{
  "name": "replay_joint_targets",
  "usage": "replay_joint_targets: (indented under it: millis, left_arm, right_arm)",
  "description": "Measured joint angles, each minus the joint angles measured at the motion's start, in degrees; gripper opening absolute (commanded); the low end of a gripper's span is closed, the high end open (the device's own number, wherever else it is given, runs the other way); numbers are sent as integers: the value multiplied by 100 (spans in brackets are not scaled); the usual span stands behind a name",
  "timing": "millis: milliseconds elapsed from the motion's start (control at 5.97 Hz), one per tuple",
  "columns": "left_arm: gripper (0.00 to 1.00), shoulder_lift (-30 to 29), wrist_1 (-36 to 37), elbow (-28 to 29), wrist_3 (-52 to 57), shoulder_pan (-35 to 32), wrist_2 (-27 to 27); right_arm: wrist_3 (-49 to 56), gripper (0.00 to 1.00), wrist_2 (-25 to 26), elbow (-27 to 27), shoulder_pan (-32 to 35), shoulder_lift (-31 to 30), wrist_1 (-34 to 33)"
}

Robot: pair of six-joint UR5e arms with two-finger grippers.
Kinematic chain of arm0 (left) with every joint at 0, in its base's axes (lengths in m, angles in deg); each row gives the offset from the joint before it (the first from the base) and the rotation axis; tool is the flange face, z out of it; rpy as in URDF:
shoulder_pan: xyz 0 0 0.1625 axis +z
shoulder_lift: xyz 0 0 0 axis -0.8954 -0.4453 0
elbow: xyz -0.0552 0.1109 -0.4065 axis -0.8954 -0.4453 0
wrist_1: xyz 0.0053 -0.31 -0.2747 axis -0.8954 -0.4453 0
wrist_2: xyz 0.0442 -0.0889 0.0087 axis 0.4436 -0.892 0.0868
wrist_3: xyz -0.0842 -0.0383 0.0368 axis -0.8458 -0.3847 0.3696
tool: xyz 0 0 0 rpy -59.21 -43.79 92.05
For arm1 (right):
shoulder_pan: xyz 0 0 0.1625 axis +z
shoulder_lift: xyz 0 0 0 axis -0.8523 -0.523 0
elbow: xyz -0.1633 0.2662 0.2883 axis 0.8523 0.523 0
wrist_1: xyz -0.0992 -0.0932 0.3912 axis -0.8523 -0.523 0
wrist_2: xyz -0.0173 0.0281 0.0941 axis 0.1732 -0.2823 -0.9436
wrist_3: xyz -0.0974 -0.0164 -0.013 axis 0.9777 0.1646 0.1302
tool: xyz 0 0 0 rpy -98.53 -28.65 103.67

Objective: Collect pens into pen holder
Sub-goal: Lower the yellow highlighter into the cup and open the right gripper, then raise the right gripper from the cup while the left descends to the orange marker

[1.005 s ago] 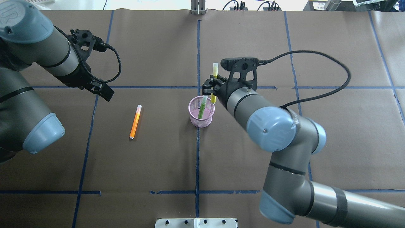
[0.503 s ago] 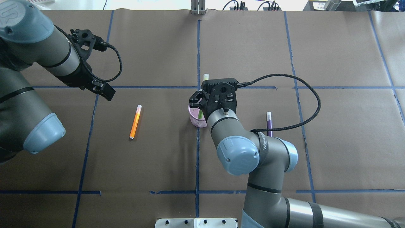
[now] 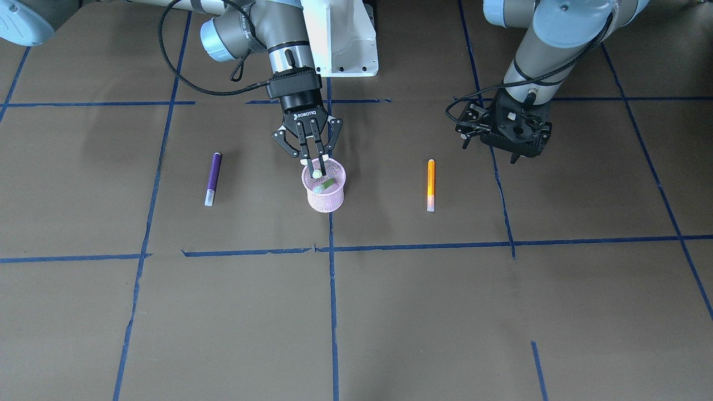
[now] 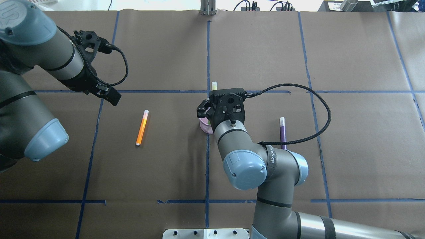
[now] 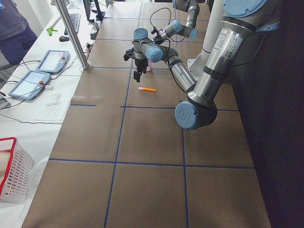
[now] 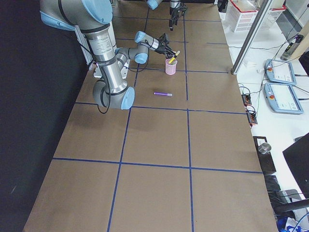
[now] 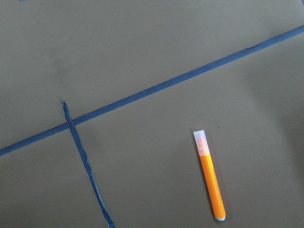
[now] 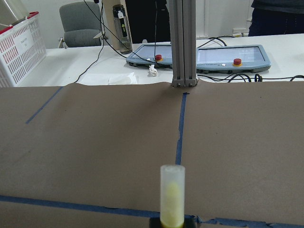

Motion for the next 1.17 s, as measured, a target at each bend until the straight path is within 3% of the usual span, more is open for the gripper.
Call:
replay_joint_targets:
  millis: [503,670,1005,1173]
  left_arm:
    - [100,-19,-9,38,-40,31,21]
    - [100,-22,-24,66,-111,138,44]
    - [100,-56,-530,309,-323,652,622]
    - [97,-197,-926,681,-604,846,878]
  right_arm:
    - [-207,98,-550,-110,116,23,-24]
    - [-253,98,-1353,-174,422,23,-264]
    - [-178,99,-3810,-492,1547,119,-1844]
    - [99,99,-4787,-558,2091,151,-2299]
